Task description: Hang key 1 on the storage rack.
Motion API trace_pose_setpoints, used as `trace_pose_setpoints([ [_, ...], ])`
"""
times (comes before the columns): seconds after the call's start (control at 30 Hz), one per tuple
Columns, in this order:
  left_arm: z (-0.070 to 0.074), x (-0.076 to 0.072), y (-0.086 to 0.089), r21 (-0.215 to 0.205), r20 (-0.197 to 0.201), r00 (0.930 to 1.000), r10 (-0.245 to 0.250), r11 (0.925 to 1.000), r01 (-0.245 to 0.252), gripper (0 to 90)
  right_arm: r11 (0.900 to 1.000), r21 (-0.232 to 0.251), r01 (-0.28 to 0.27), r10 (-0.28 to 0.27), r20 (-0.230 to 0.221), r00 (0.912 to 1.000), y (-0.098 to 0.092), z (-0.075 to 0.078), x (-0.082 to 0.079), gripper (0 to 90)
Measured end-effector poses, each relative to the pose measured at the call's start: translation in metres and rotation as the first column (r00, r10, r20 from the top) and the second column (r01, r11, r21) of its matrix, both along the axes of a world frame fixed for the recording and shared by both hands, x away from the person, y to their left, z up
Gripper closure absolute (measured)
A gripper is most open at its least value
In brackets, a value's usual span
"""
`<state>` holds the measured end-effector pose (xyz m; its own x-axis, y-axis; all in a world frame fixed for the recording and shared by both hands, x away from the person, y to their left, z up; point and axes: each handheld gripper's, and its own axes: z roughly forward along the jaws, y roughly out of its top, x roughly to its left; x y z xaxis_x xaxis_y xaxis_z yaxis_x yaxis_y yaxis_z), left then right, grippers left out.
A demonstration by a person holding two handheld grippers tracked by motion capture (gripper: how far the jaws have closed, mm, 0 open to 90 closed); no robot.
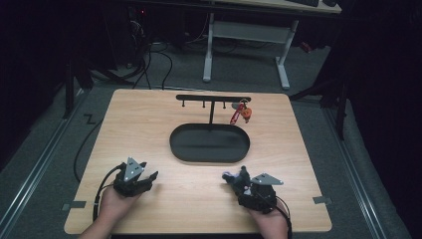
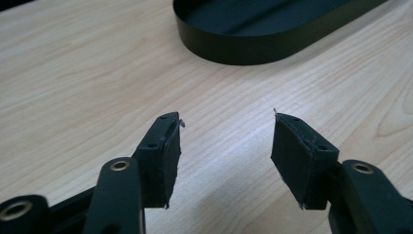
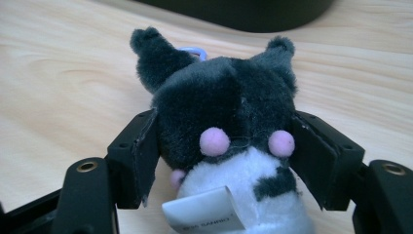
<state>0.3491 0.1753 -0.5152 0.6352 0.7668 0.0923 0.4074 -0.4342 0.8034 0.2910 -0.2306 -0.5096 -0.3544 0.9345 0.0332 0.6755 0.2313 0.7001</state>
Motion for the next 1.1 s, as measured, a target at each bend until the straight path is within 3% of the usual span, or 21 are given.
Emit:
trace_pose_setpoints([
  [0.13, 0.000, -0.001, -0.004, 0.006, 0.003, 0.9999, -0.016, 0.9998, 0.016, 44.5, 1.000, 0.027, 0.012, -0.012, -0.003, 0.9999, -0.010, 0.001, 0.003, 26.9],
  [0.37, 0.001, -0.003, -0.005, -0.003, 0.004, 0.9983, -0.057, 0.9983, 0.057, 44.5, 1.000, 0.029, -0.001, 0.002, -0.026, 0.9996, -0.007, 0.006, 0.001, 16.7],
  [0.73, -0.003, -0.008, -0.011, 0.003, 0.009, 0.9932, -0.116, 0.9932, 0.116, 42.6, 1.000, 0.005, 0.011, -0.010, -0.114, 0.9934, -0.009, 0.011, -0.001, 20.0],
  [0.77, -0.003, -0.009, -0.011, 0.002, 0.008, 0.9931, -0.117, 0.9931, 0.117, 42.6, 1.000, -0.005, 0.006, -0.007, -0.149, 0.9887, -0.010, 0.013, 0.000, 20.4],
  [0.8, -0.003, -0.009, -0.011, 0.002, 0.007, 0.9928, -0.120, 0.9928, 0.120, 42.6, 1.000, -0.005, 0.006, -0.007, -0.149, 0.9887, -0.010, 0.013, 0.000, 20.4],
  [0.87, -0.002, -0.009, -0.012, 0.003, 0.011, 0.9917, -0.128, 0.9918, 0.128, 42.6, 1.000, -0.015, -0.006, 0.003, -0.192, 0.9813, -0.011, 0.016, 0.001, 20.5],
  [0.9, -0.002, -0.009, -0.013, 0.003, 0.014, 0.9913, -0.131, 0.9914, 0.131, 42.6, 1.000, -0.024, -0.009, 0.003, -0.235, 0.9720, -0.011, 0.019, 0.003, 19.9],
  [0.93, -0.002, -0.009, -0.013, 0.003, 0.014, 0.9913, -0.131, 0.9914, 0.131, 42.5, 1.000, -0.024, -0.009, 0.003, -0.235, 0.9720, -0.011, 0.019, 0.003, 19.9],
  [0.97, -0.002, -0.009, -0.013, 0.003, 0.014, 0.9912, -0.132, 0.9912, 0.132, 42.5, 0.999, -0.034, -0.010, 0.000, -0.264, 0.9644, -0.012, 0.023, 0.005, 19.9],
  [1.0, -0.002, -0.009, -0.014, 0.004, 0.014, 0.9910, -0.133, 0.9911, 0.133, 42.5, 0.999, -0.034, -0.010, 0.000, -0.264, 0.9644, -0.012, 0.023, 0.005, 19.9],
  [1.03, -0.002, -0.009, -0.014, 0.004, 0.015, 0.9906, -0.136, 0.9908, 0.136, 42.6, 0.999, -0.033, -0.016, 0.006, -0.293, 0.9561, -0.012, 0.027, 0.007, 19.9],
  [1.1, -0.002, -0.009, -0.014, 0.005, 0.014, 0.9905, -0.137, 0.9906, 0.137, 42.6, 0.999, -0.037, -0.019, 0.007, -0.303, 0.9529, -0.012, 0.028, 0.008, 20.0],
])
